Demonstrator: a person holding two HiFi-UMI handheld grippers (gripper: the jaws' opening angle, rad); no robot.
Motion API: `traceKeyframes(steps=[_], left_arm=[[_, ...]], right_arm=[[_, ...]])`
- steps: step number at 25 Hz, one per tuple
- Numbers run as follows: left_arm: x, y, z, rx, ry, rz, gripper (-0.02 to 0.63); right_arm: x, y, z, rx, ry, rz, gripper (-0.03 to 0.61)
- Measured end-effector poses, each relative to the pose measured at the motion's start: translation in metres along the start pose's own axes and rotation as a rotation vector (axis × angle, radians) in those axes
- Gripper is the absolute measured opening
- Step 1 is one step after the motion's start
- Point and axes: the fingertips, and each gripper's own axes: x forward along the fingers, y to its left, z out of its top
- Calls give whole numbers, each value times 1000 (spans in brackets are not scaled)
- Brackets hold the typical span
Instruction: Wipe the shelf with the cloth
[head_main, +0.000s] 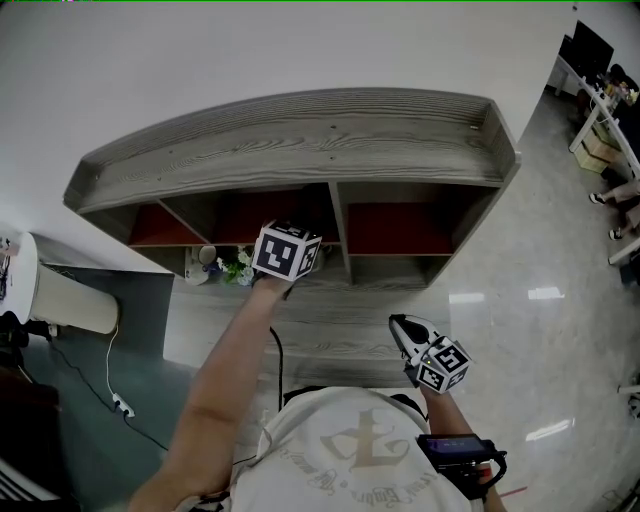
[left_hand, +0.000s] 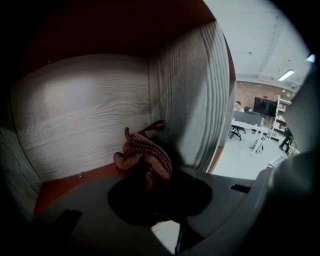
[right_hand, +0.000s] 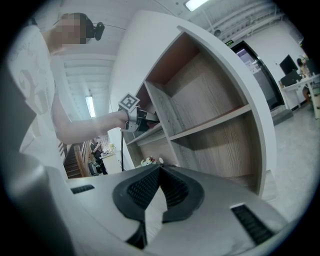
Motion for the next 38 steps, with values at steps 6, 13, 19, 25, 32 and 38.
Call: traceKeyframes(steps=[6, 13, 19, 25, 32, 38], left_arm=[[-1, -21, 4, 20, 0, -36, 100], [-15, -34, -4, 29, -19, -56, 98], [-24, -41, -9, 24, -84, -87, 97], [-37, -53, -24, -25, -174, -137, 94], [-67, -73, -53, -120, -310, -195, 94], [-85, -92, -82, -151, -360, -235, 94]], right_arm=[[-13, -4, -3, 9, 4, 19, 5], [-14, -2, -1, 24, -4, 24, 5], [-6, 11, 1, 18, -10, 9, 5], [-13, 20, 6, 10, -11, -58, 5], [-20, 36, 7, -1, -14, -120, 5], [-32, 52, 1, -16, -14, -153, 5]])
